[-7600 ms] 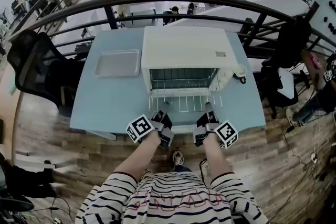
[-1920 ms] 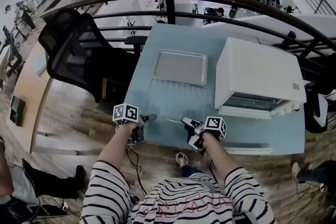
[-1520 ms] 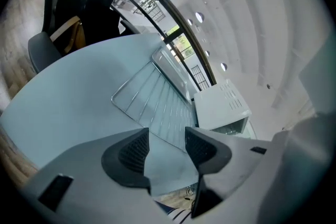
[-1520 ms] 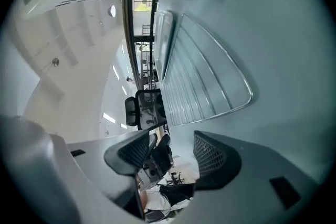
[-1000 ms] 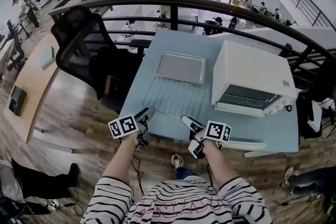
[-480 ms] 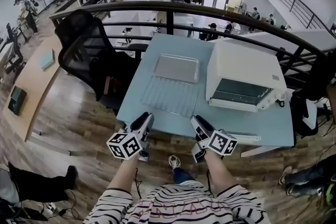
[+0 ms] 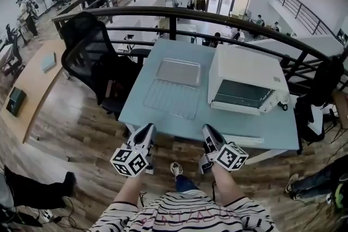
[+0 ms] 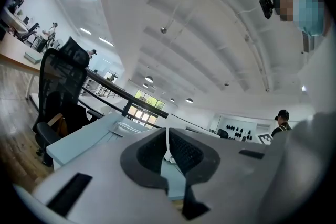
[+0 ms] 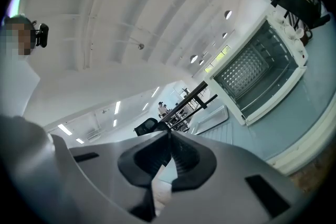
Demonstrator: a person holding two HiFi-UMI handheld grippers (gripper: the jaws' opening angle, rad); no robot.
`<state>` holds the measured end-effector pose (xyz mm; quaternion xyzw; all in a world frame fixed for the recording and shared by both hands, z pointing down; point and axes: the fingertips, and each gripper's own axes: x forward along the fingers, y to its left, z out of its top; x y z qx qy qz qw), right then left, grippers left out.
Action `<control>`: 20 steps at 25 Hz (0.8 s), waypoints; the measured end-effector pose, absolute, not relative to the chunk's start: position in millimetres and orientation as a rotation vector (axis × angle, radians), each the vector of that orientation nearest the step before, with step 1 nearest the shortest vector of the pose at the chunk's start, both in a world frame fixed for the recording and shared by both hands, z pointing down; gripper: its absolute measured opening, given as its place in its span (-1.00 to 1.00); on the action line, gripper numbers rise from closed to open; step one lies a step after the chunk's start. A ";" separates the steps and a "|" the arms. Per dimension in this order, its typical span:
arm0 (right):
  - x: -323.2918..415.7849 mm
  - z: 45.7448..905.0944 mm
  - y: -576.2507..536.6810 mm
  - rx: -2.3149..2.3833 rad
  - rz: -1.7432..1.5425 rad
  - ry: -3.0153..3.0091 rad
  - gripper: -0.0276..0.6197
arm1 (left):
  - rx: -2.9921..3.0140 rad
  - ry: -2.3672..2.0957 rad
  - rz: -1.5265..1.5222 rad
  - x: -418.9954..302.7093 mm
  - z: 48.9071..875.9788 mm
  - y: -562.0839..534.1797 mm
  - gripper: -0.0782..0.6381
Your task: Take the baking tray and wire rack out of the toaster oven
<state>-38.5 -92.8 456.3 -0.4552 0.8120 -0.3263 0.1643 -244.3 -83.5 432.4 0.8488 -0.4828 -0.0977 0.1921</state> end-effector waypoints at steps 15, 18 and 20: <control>-37.9 454.6 -29.8 -1.403 -0.766 2.414 -0.83 | 2.505 -1.452 -0.131 -226.7 432.9 -12.9 -0.72; -39.4 459.6 -18.8 -1.403 -0.777 2.421 -0.83 | 2.500 -1.464 -0.127 -225.7 435.7 -1.3 -0.72; -40.5 461.4 -12.8 -1.402 -0.783 2.427 -0.83 | 2.500 -1.470 -0.125 -224.5 436.4 5.1 -0.72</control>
